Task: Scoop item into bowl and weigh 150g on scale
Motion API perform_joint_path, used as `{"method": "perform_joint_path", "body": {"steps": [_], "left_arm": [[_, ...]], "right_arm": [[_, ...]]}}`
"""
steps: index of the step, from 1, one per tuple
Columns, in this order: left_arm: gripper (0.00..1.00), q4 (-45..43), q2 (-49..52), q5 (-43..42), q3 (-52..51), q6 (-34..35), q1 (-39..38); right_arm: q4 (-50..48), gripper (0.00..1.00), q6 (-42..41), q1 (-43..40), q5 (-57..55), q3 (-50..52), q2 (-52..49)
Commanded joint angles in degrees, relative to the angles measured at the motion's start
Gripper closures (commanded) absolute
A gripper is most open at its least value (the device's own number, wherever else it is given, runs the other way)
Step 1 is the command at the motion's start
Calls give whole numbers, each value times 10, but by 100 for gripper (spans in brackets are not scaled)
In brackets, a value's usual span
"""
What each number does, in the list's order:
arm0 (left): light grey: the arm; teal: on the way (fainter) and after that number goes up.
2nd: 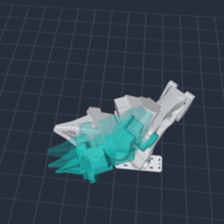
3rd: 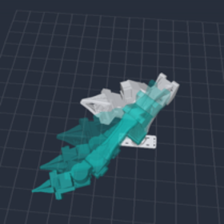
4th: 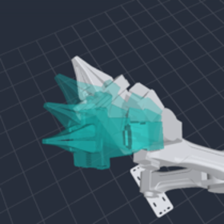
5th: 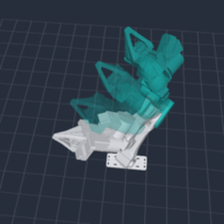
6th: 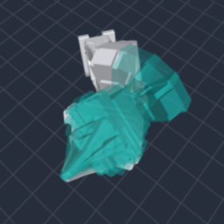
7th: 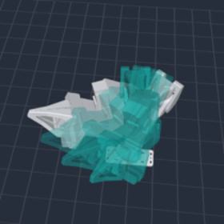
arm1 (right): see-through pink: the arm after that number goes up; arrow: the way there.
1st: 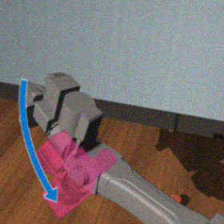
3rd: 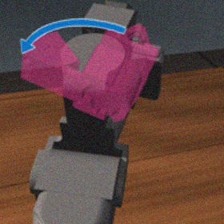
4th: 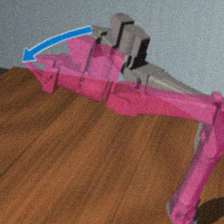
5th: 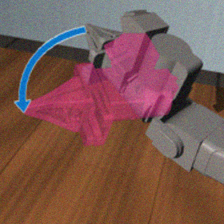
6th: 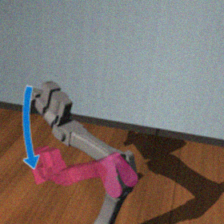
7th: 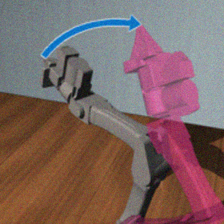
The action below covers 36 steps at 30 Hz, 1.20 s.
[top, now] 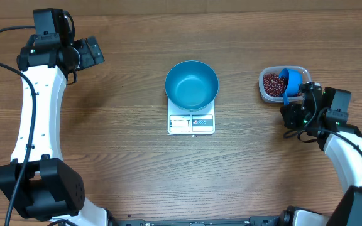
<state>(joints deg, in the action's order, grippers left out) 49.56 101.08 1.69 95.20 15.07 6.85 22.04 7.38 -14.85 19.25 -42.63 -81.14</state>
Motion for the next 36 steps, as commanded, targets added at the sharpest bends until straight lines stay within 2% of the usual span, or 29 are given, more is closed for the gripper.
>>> {"method": "perform_joint_path", "body": {"steps": [1,6,10,13,17,20,31,36], "left_arm": [[0,-1,5,-2,4,2,-1],[0,-1,5,-2,4,2,-1],[0,-1,5,-2,4,2,-1],[0,-1,5,-2,4,2,-3],[0,-1,5,-2,4,2,-3],[0,-1,5,-2,4,2,-2],[0,-1,5,-2,4,2,-3],[0,-1,5,-2,4,2,-4]], "right_arm": [[-14,82,0,4,13,-7,-16],[-21,83,0,4,14,-7,-15],[-23,78,0,4,14,-10,-15],[-27,77,0,4,14,-10,-15],[-34,96,-1,4,14,-10,-15],[-29,96,-1,4,14,-13,-14],[153,96,3,4,-90,-147,-7],[214,96,42,4,-105,-191,-7]]}}
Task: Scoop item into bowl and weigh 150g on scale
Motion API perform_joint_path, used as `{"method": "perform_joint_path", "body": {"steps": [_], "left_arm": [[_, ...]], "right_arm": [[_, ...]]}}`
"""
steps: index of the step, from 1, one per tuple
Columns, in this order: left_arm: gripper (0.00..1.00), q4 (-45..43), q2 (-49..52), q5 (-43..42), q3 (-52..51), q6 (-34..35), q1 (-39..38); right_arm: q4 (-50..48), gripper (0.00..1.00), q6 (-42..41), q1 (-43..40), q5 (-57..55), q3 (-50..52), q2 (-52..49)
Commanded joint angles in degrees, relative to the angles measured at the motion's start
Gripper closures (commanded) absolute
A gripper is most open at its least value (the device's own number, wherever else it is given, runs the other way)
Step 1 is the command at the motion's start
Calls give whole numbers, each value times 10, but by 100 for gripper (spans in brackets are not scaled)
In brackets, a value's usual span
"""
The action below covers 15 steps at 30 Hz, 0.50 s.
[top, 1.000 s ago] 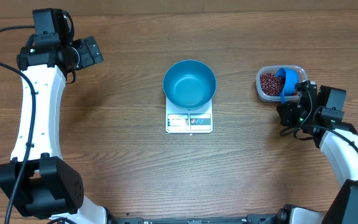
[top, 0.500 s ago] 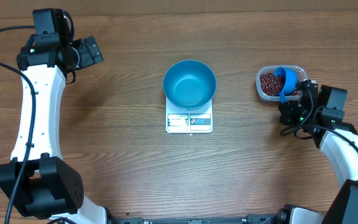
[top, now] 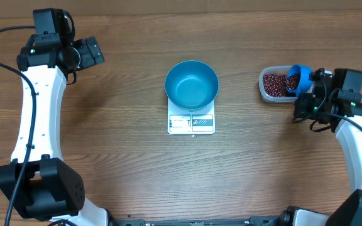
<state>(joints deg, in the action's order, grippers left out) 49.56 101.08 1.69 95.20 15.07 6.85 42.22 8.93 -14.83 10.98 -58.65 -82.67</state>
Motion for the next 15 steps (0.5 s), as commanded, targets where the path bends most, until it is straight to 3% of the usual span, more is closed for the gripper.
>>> {"method": "perform_joint_path", "body": {"steps": [1,6,15], "left_arm": [[0,-1,5,-2,4,2,-4],[0,-1,5,-2,4,2,-5],[0,-1,5,-2,4,2,-5]], "right_arm": [[21,96,36,5,-24,-37,8],[47,96,64,31,-71,-56,8],[46,96,159,131,-321,-56,3]]}}
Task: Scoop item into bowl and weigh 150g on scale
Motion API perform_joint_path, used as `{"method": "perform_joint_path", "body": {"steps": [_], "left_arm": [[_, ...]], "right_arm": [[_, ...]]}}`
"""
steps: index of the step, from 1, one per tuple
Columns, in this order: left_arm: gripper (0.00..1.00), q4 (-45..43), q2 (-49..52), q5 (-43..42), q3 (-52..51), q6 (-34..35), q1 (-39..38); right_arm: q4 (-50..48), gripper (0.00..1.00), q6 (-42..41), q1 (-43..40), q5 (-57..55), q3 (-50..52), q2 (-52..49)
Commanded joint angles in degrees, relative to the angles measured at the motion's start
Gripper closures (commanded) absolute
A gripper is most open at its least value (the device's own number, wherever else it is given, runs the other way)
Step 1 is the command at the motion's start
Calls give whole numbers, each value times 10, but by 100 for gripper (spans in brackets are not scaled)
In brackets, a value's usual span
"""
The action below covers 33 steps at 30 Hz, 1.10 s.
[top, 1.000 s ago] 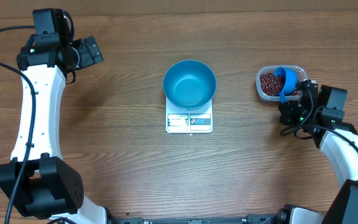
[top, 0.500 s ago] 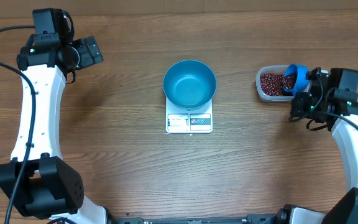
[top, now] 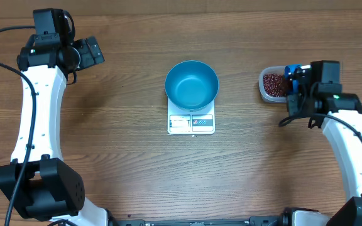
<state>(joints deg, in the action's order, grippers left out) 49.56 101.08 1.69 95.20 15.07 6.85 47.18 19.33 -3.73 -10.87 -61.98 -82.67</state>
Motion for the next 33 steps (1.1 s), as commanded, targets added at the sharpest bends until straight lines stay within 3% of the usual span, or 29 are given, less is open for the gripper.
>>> {"method": "perform_joint_path", "body": {"steps": [1,6,14,33], "left_arm": [[0,-1,5,-2,4,2,-5],[0,-1,5,-2,4,2,-5],[0,-1,5,-2,4,2,-5],[0,-1,5,-2,4,2,-5]], "right_arm": [[-3,96,70,28,-116,-23,3],[-10,97,98,54,-142,-29,-12],[73,97,119,46,-92,-137,-49],[87,97,153,21,-116,-144,-150]]}}
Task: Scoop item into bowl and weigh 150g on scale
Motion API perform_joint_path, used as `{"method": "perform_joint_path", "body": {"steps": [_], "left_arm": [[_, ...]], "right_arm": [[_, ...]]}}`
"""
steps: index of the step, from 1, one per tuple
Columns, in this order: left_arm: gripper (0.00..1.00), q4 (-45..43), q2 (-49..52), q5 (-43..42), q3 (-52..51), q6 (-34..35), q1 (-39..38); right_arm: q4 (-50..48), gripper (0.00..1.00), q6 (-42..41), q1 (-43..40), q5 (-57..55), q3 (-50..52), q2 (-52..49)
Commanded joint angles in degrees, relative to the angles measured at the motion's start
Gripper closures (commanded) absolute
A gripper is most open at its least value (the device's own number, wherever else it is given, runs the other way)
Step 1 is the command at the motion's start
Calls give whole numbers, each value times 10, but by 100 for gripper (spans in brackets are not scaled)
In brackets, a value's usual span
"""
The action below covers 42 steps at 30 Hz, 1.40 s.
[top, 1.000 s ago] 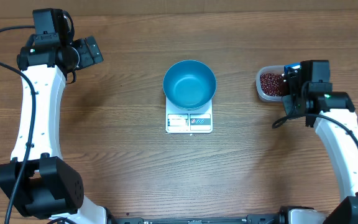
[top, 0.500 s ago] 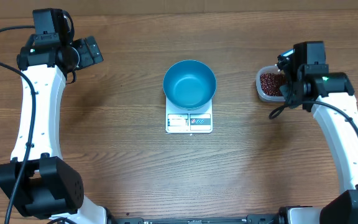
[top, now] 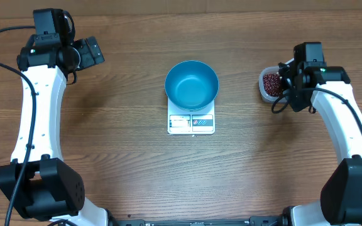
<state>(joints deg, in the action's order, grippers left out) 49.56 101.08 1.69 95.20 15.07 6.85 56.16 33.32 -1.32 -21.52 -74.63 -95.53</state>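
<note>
A blue bowl (top: 191, 83) stands on the white scale (top: 191, 123) at the table's middle. To its right sits a clear container of red beans (top: 269, 83). My right gripper (top: 287, 79) hangs over the container's right half, with the wrist body covering its fingers and whatever is between them; no scoop shows. The bowl looks empty. Far off at the upper left, my left gripper (top: 93, 52) is held above the table, and its jaws cannot be read from above.
The scale's display and label face the table's near side. Bare wooden table (top: 118, 163) lies all around the scale. The white left arm (top: 39, 119) runs down the left side.
My right wrist has shifted a little left and farther over the bean container. The blue scoop tip that showed beside the wrist is now hidden beneath it. Left arm unchanged.
My right gripper first held a blue scoop at the container's right rim, its wrist low and to the right. Then the wrist was farther back with the scoop over the beans. Then it stood nearly above the container, and now it covers the scoop entirely.
</note>
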Motion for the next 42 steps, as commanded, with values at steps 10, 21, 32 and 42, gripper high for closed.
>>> {"method": "perform_joint_path", "body": {"steps": [10,21,32,42], "left_arm": [[0,-1,5,-2,4,2,-5],[0,-1,5,-2,4,2,-5],[1,-1,5,-2,4,2,-5],[0,-1,5,-2,4,2,-5]], "right_arm": [[26,97,-7,-3,84,-17,-61],[31,97,-23,-4,155,-17,-68],[31,97,-46,-34,264,-17,-68],[42,97,-80,-49,329,-17,-68]]}}
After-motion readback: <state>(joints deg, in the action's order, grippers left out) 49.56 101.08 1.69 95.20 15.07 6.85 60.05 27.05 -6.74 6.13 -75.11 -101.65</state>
